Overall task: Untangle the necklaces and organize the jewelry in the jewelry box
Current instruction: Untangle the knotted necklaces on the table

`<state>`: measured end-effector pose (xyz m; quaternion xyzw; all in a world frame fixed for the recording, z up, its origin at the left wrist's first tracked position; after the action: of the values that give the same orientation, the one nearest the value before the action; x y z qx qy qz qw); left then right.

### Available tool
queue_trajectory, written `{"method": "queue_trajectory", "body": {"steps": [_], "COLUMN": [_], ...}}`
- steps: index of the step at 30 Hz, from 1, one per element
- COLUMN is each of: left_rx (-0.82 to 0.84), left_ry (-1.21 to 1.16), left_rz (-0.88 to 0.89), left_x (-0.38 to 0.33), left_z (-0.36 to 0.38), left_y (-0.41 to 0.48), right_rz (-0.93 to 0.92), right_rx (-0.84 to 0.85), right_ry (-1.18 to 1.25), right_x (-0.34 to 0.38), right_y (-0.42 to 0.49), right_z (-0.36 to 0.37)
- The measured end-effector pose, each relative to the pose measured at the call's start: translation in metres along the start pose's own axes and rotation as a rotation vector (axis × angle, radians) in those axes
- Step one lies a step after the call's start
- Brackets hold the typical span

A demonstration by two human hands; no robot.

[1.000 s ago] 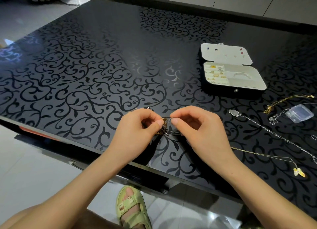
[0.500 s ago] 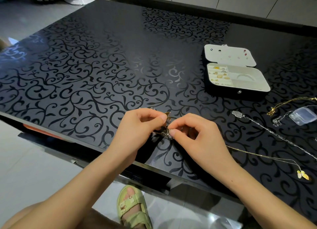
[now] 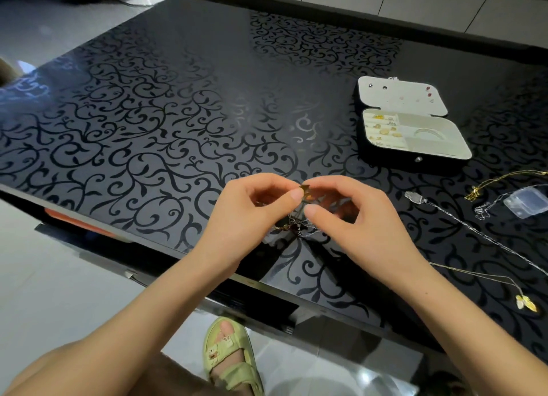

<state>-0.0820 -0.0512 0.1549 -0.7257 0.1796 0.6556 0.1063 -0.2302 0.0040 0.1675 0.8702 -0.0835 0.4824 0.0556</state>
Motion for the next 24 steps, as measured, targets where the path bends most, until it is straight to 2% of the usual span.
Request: {"method": "queue_trajectory", "body": {"steps": [9, 11, 15, 18, 24], "left_rx": [0.074, 0.095, 0.093, 0.139, 0.166], "left_ry": [0.032, 0.173, 0.665, 0.810, 0.963], "left_rz": [0.066, 0.085, 0.256, 0.373, 0.460], "left_x": [-0.001, 0.005, 0.019, 0.027, 0.035], "left_z": [-0.006, -0.008, -0.015, -0.019, -0.026], "left_y": [0.002, 0.002, 0.001, 0.001, -0.005], "right_rz": [0.018, 0.031, 0.085, 0.143, 0.232], "right_rx": [-0.035, -0.054, -0.034, 0.009, 0.047], "right_ry": [0.150, 0.206, 0.282, 0.294, 0.245], "right_x": [0.007, 0.007, 0.006, -0.001, -0.012], "right_y": [0.006, 0.004, -0.009, -0.022, -0.053], "right_z": [-0.007, -0.012, -0.025, -0.030, -0.026]}}
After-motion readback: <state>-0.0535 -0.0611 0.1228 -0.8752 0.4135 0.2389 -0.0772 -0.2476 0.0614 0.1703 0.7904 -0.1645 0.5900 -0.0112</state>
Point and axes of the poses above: each hand's wrist, its own y-axis towards the middle knuckle, its own z-axis out of the palm, x = y × z, the point moved 1 cm from there along y, towards the middle knuckle, and after that the axes turned 6 degrees about z, right-handed, at the moved point
